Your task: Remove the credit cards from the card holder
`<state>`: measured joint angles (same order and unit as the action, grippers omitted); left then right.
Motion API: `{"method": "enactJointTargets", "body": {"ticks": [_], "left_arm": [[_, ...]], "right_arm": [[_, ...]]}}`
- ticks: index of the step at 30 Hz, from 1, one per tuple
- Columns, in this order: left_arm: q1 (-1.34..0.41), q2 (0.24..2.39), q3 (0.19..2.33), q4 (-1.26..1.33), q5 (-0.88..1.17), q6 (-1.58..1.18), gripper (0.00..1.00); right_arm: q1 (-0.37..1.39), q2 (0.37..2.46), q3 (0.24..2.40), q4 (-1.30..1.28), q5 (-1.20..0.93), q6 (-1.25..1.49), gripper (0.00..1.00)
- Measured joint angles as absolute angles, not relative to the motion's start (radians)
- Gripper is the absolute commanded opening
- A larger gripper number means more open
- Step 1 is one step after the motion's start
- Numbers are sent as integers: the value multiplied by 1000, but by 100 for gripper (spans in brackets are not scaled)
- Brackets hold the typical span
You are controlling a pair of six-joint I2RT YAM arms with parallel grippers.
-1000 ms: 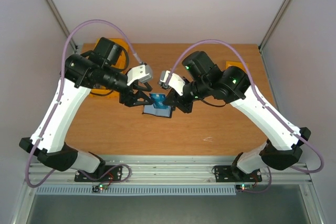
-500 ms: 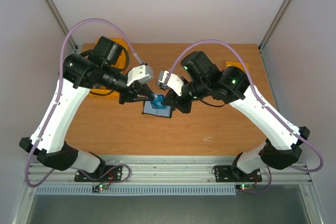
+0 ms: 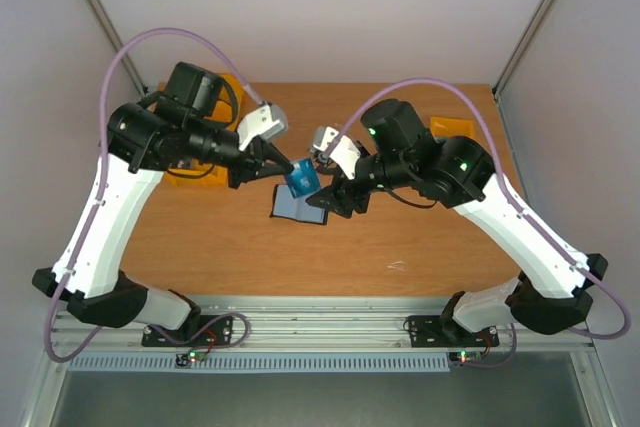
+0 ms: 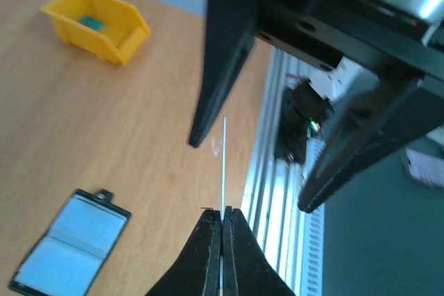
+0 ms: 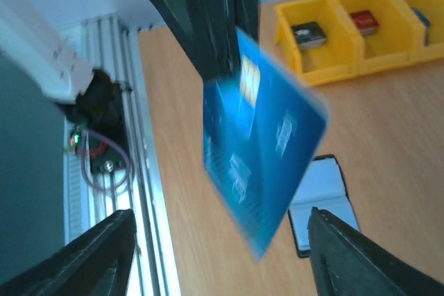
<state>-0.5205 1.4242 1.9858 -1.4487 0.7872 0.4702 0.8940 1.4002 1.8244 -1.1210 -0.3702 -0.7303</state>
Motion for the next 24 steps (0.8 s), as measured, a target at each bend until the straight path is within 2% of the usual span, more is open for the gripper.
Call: {"method": "enactJointTargets", "body": {"ticks": [2, 4, 9, 14, 18, 20, 24], "left_arm": [[-498, 1423, 2011, -1406, 776, 400, 0], [-452, 1417, 2032, -1351, 781, 318, 0], [-307, 1359, 2025, -1114, 893, 12, 0], [-303, 1259, 1938, -847, 986, -274, 0], [-303, 1214, 1882, -707, 1017, -400, 0], [-303, 1203, 1858, -667, 1025, -440, 0], [-303, 1197, 1827, -629, 1030, -478, 0]], "right_arm": [[878, 1363, 1781, -1068, -354, -704, 82], [850, 1326, 1739, -1015, -343, -667, 83], [764, 1242, 1632, -812, -413, -516, 82], [763, 1248, 1611, -583, -555, -347, 82], [763, 1273, 1613, -404, -633, -223, 81], [763, 1293, 1626, -347, -664, -180, 76], [763, 1330, 1650, -270, -707, -117, 39]]}}
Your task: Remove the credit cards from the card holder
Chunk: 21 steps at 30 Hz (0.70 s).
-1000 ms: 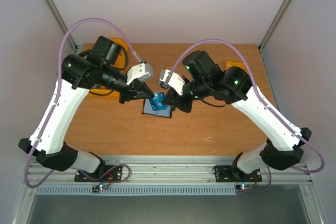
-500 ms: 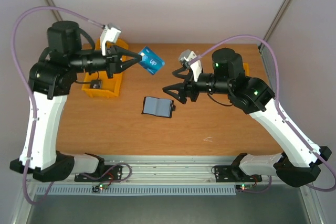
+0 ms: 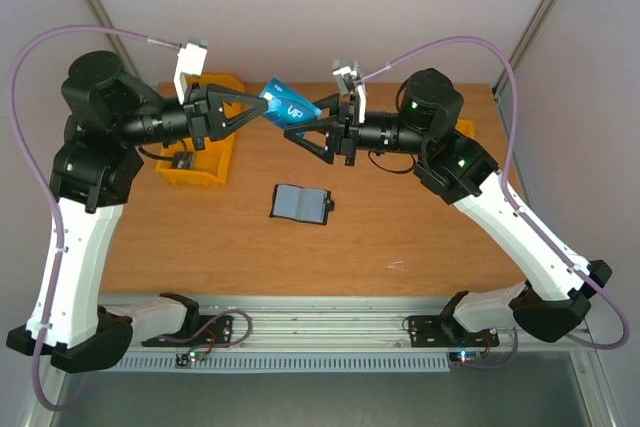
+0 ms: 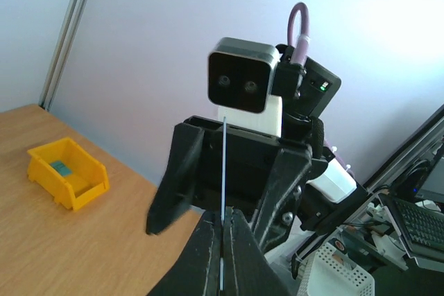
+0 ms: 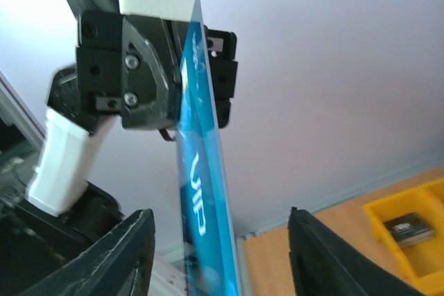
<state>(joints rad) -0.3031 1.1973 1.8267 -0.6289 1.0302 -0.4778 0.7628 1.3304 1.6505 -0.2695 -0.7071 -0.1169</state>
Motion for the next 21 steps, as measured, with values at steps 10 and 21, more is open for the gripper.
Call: {"method": "enactJointTargets", "body": {"ticks": [10, 21], "left_arm": [[-305, 1161, 1744, -649, 1016, -385, 64], [-306, 1131, 1666, -937, 816, 6, 99]], "right_arm": [[725, 1338, 1657, -259, -785, -37, 1], [492, 1451, 1985, -827, -862, -124, 1]]}}
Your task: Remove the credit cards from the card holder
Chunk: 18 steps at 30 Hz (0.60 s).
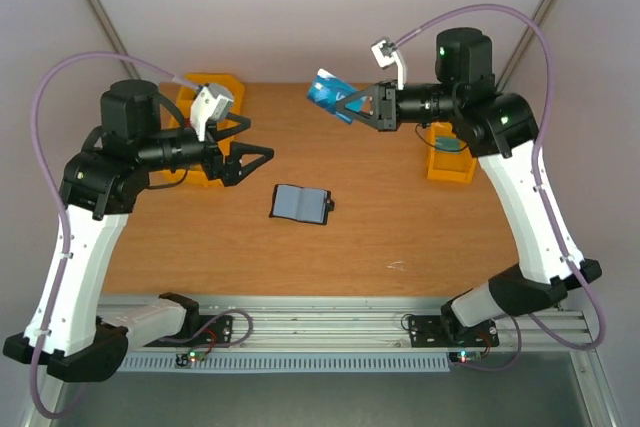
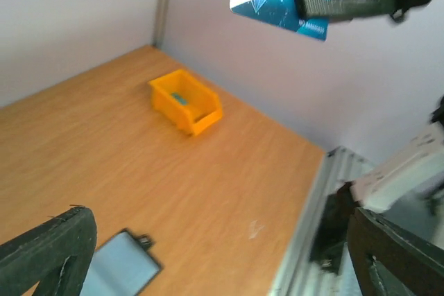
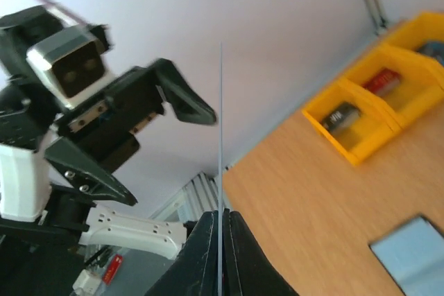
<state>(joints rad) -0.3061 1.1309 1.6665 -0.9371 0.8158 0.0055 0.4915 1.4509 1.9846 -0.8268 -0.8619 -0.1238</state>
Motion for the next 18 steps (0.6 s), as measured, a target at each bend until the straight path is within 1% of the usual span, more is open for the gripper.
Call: {"method": "enactJointTargets", "body": {"ticks": [3, 6, 7, 9, 11, 14, 16, 18], "left_arm": [[-345, 1133, 1668, -987, 702, 154, 99], [-434, 1144, 1692, -1037, 578, 405, 99], [-449, 1149, 1701, -1036, 524, 534, 99], [-494, 1151, 1705, -1019, 470, 691, 99], [-517, 1152, 1705, -972, 429, 870, 99], [-546, 1147, 1687, -866, 419, 1125, 99], [-559, 1127, 1625, -751, 427, 1307, 99], [-562, 1097, 1514, -592, 450, 1481, 95]], "right_arm": [[432, 1533, 2111, -1051, -884, -186, 1], [422, 1620, 2219, -1232, -894, -242, 1], [422, 1643, 2243, -1278, -901, -255, 1], [422, 1672, 2268, -1350, -922, -276, 1], [422, 1686, 2270, -1401, -947, -290, 1], [422, 1693, 2270, -1455, -973, -306, 1], [422, 1693, 2274, -1481, -982, -316, 1], [422, 1693, 2280, -1501, -986, -324, 1]]}}
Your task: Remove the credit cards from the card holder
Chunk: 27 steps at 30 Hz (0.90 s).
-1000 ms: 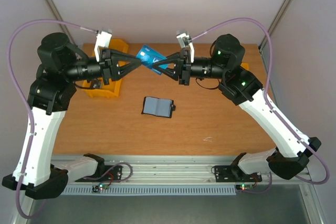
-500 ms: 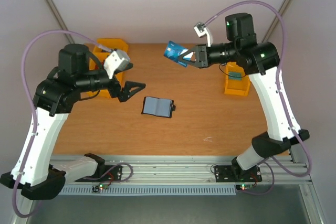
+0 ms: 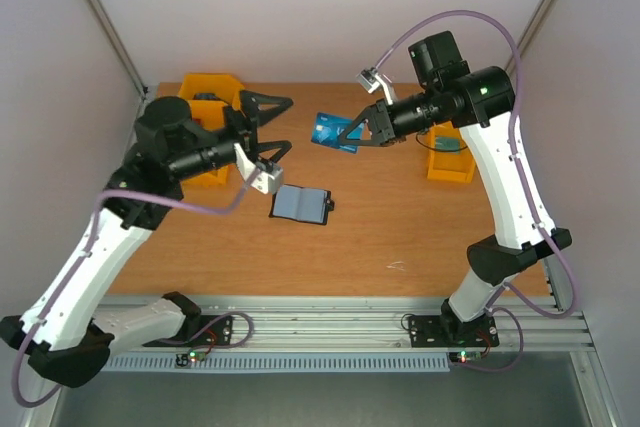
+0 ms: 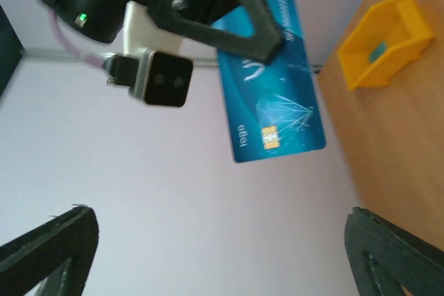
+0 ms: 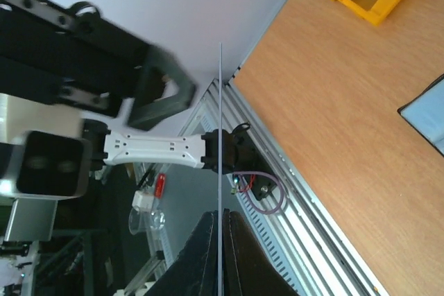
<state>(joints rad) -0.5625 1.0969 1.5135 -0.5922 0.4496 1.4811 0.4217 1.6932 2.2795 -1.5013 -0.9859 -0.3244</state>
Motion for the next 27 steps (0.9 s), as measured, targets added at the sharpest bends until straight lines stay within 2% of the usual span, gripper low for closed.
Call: {"method": "enactJointTargets", "body": {"ticks": [2, 5, 10, 21, 23, 27], "left_arm": [[-564, 1075, 1379, -413, 491, 1641, 91], [-563, 1075, 1277, -296, 549, 1782, 89], [-564, 1016, 1203, -243, 626, 1948, 88], [-564, 981, 1173, -206, 678, 2062, 73], [-564, 981, 1173, -206, 677, 2070, 67], [-563, 981, 1173, -210, 673, 2076, 41]], "right_arm": [[422, 1693, 2287, -1515, -989, -334, 1], [422, 1693, 2291, -1522, -998, -344, 1], [422, 1693, 2291, -1549, -1016, -366, 1], [488, 1693, 2290, -1558, -1052, -383, 1], [511, 1693, 2290, -1555, -1057, -383, 1], [543, 1694, 2290, -1555, -1068, -383, 1]]}}
